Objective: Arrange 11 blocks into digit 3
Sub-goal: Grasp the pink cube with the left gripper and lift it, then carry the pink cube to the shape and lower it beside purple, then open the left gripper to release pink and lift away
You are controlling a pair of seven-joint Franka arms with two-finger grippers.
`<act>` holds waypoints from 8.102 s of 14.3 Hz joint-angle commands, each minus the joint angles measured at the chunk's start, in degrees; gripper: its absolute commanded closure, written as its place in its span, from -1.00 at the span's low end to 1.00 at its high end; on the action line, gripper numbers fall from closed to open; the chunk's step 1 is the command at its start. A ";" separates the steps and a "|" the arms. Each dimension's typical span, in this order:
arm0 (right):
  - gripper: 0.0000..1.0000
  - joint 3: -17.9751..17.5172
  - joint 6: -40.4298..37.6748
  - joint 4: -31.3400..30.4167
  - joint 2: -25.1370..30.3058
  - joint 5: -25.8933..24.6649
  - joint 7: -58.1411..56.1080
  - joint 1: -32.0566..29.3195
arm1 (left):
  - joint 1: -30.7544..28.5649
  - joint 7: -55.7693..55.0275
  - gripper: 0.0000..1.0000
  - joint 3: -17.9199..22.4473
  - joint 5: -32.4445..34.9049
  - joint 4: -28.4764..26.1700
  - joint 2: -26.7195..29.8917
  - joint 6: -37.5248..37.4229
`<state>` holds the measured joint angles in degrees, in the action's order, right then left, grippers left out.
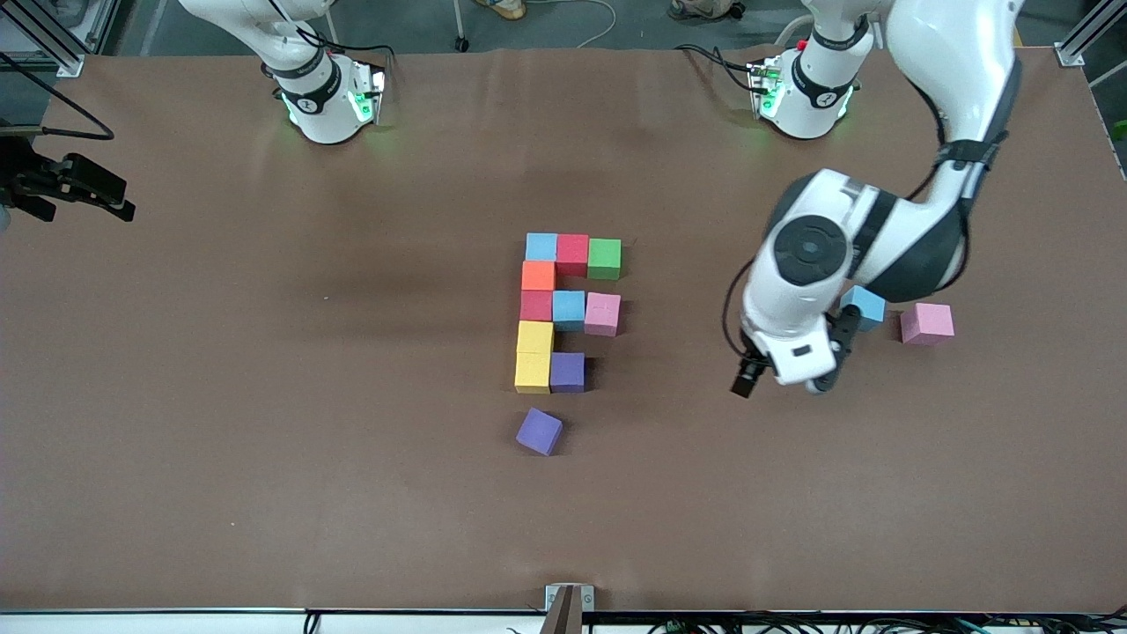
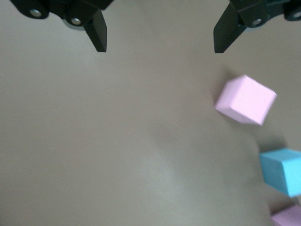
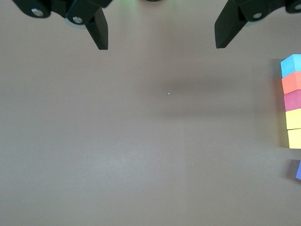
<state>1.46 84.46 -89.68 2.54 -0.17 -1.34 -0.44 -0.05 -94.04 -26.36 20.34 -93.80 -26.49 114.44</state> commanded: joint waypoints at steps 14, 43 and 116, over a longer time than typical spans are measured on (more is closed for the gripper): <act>-1.00 -0.67 0.88 -1.28 2.47 1.75 -1.48 -0.79 | -34.66 6.24 -1.00 -27.26 -1.44 -26.78 11.28 8.07; -1.00 -0.84 -0.08 -1.46 2.55 -2.72 -1.92 -0.17 | -39.24 24.61 -1.00 -25.94 7.69 -34.52 -1.19 22.41; -1.00 -0.67 0.09 -1.46 2.38 0.26 -1.83 0.27 | 23.16 -33.49 -0.32 7.28 -10.67 22.60 -28.96 12.91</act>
<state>0.87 84.17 -89.83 3.64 -0.18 -2.81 -0.19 22.38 -128.95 -19.78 10.02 -72.35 -54.46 127.52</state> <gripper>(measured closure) 0.000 0.436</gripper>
